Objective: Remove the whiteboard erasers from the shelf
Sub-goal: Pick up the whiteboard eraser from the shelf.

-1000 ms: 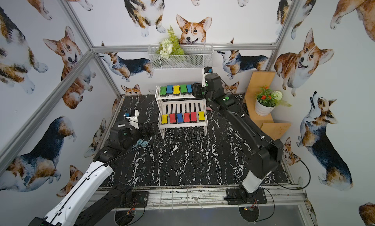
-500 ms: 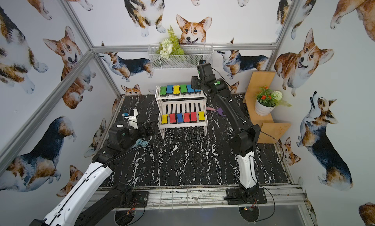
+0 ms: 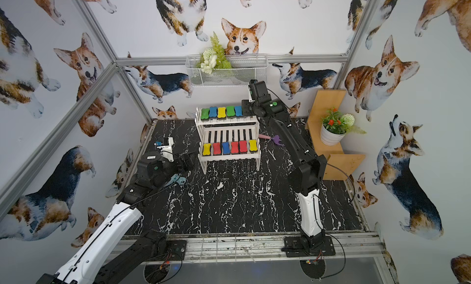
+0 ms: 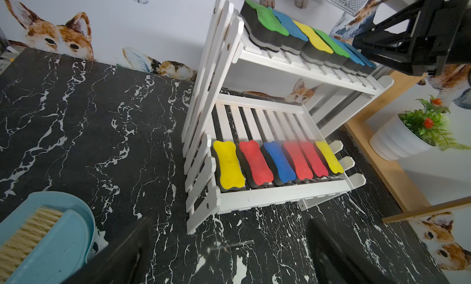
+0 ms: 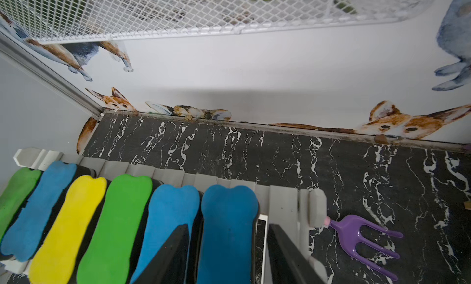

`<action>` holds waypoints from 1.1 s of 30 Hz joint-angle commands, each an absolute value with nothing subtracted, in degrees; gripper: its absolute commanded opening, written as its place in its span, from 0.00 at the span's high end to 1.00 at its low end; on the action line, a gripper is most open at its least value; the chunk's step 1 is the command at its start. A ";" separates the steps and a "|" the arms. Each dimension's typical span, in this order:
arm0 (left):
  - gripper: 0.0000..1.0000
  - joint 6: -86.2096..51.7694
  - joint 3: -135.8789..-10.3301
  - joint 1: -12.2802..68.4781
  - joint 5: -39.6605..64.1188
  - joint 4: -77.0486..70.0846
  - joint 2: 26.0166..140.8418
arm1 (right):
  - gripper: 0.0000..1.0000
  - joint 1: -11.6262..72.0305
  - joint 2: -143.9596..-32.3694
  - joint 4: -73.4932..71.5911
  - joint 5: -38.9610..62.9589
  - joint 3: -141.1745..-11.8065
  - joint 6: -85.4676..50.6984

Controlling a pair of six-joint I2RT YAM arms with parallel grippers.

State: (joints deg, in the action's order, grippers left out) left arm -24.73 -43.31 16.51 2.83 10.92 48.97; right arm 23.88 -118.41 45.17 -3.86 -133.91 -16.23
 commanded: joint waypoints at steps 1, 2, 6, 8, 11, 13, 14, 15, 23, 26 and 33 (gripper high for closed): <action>0.01 -25.14 -43.58 16.43 2.99 9.76 48.91 | 0.46 23.95 -118.30 45.64 -4.39 -133.61 -15.82; 0.01 -25.11 -43.57 16.44 2.99 9.76 48.92 | 0.46 23.91 -118.28 45.58 -4.22 -133.36 -15.78; 0.01 -25.05 -43.64 16.35 2.81 10.02 49.01 | 0.47 23.91 -118.29 45.33 -4.16 -132.22 -15.90; 0.01 -24.98 -43.59 16.35 2.80 10.03 48.92 | 0.48 23.91 -118.13 45.08 -4.05 -131.39 -15.91; 0.01 -25.05 -43.51 16.26 2.60 10.02 48.78 | 0.50 23.91 -118.00 45.06 -4.91 -130.49 -16.09; 0.01 -25.11 -43.26 16.26 2.68 9.93 48.66 | 0.53 23.92 -117.71 44.78 -5.26 -129.78 -16.30; 0.01 -25.16 -43.20 16.26 2.64 9.94 48.66 | 0.53 24.00 -117.75 44.72 -5.15 -129.51 -16.27; 0.01 -25.14 -43.15 16.26 2.57 9.93 48.69 | 0.52 24.15 -117.71 44.67 -4.94 -129.38 -16.28; 0.01 -26.10 -42.70 16.17 2.31 9.68 48.53 | 0.60 25.23 -116.36 43.17 -6.33 -131.12 -17.13; 0.01 -26.72 -42.46 16.17 1.54 9.75 47.91 | 0.64 25.23 -114.63 42.47 -6.07 -132.24 -17.66; 0.01 -27.58 -42.18 16.17 1.14 10.11 46.56 | 0.65 25.90 -103.10 36.21 -3.84 -119.35 -20.20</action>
State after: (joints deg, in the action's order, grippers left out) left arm -27.00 -42.44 16.19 1.72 10.92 46.89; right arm 25.45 -106.83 40.05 -5.30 -123.61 -17.93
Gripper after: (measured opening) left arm 0.993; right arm 0.353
